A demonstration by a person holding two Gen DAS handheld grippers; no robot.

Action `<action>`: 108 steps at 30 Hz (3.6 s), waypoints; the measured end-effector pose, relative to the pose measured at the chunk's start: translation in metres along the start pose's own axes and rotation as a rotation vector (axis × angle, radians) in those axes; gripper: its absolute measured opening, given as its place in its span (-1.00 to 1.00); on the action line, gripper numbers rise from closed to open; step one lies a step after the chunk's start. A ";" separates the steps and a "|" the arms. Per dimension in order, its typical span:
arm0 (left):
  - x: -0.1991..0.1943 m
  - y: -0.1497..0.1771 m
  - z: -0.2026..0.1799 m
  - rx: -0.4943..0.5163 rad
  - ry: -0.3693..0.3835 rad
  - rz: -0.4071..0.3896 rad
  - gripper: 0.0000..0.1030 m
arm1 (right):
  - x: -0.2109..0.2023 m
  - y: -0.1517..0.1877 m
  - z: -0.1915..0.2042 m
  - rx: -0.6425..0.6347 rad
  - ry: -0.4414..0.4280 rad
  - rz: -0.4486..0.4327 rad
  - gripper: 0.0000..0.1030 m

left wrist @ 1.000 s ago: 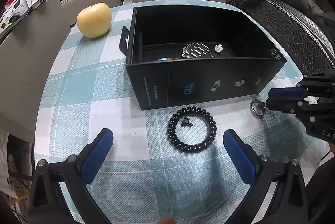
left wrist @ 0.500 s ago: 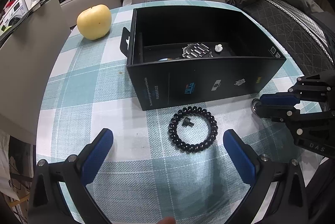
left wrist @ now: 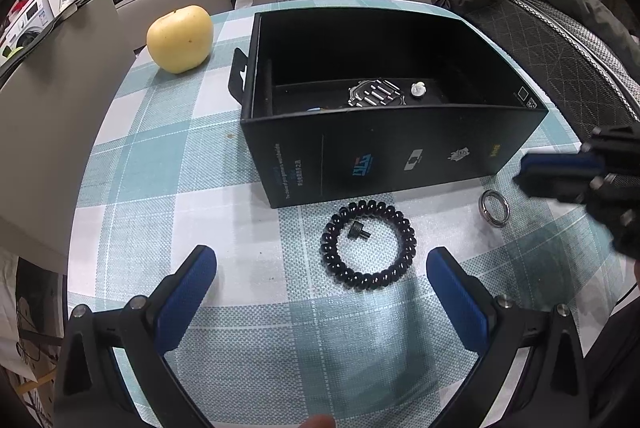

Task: Organize jewelry

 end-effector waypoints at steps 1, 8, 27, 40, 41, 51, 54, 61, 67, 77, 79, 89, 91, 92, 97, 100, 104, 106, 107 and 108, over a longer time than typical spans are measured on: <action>0.001 0.000 0.000 -0.001 0.001 0.002 0.98 | -0.003 -0.002 0.000 0.004 -0.009 -0.014 -0.82; 0.007 0.001 0.000 -0.005 -0.012 0.009 0.98 | -0.011 -0.011 0.005 0.008 -0.018 -0.055 -0.82; 0.003 -0.003 -0.029 0.107 0.062 -0.025 -0.34 | -0.014 -0.009 0.002 0.000 -0.008 -0.061 -0.82; -0.023 -0.002 -0.024 0.128 0.084 -0.096 -0.37 | -0.017 -0.015 0.003 -0.001 -0.010 -0.085 -0.82; -0.027 -0.003 -0.024 0.131 0.089 -0.111 -0.37 | -0.018 -0.015 0.003 -0.002 -0.011 -0.089 -0.82; -0.056 -0.029 -0.019 0.092 0.130 -0.241 -0.37 | -0.033 -0.025 0.002 0.014 -0.020 -0.161 -0.82; -0.060 -0.040 -0.012 0.060 0.132 -0.274 -0.37 | -0.038 -0.030 -0.001 0.030 -0.015 -0.188 -0.82; -0.058 -0.066 0.007 -0.019 0.113 -0.311 -0.37 | -0.044 -0.041 -0.007 0.060 -0.015 -0.225 -0.82; -0.046 -0.077 0.018 -0.071 0.099 -0.302 -0.37 | -0.043 -0.052 -0.013 0.097 -0.031 -0.242 -0.82; -0.029 -0.087 0.015 -0.081 0.089 -0.273 -0.37 | -0.025 -0.072 -0.034 0.168 0.002 -0.250 -0.82; -0.027 -0.090 0.015 -0.084 0.088 -0.274 -0.37 | -0.021 -0.076 -0.039 0.183 0.011 -0.255 -0.82; -0.007 -0.095 0.005 -0.072 0.069 -0.225 -0.37 | 0.003 -0.086 -0.045 0.233 0.041 -0.241 -0.82; -0.006 -0.095 0.004 -0.066 0.064 -0.221 -0.37 | 0.005 -0.088 -0.046 0.233 0.049 -0.239 -0.82; -0.006 -0.096 0.004 -0.062 0.063 -0.220 -0.37 | 0.006 -0.088 -0.047 0.236 0.054 -0.239 -0.82; -0.004 -0.096 0.005 -0.057 0.052 -0.217 -0.37 | 0.011 -0.089 -0.054 0.252 0.065 -0.224 -0.82; -0.001 -0.096 0.005 -0.059 0.048 -0.209 -0.37 | 0.015 -0.088 -0.056 0.260 0.068 -0.212 -0.82; 0.001 -0.095 0.005 -0.058 0.051 -0.202 -0.37 | 0.015 -0.087 -0.052 0.243 0.062 -0.206 -0.77; 0.002 -0.095 0.004 -0.056 0.052 -0.199 -0.37 | 0.013 -0.089 -0.050 0.225 0.063 -0.212 -0.76; 0.001 -0.094 0.004 -0.056 0.052 -0.198 -0.36 | 0.010 -0.089 -0.049 0.214 0.070 -0.217 -0.74; 0.001 -0.094 0.004 -0.056 0.055 -0.197 -0.35 | 0.007 -0.089 -0.048 0.207 0.071 -0.222 -0.69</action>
Point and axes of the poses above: each gripper's, at about its wrist camera, not at the fingertips, and x roughly the way its jaws point, z to its left, y to its underside, the point moved 7 cm from there along x, roughly the way its jaws point, and after that the axes turned 7 degrees about -y, right-handed, at the moved point
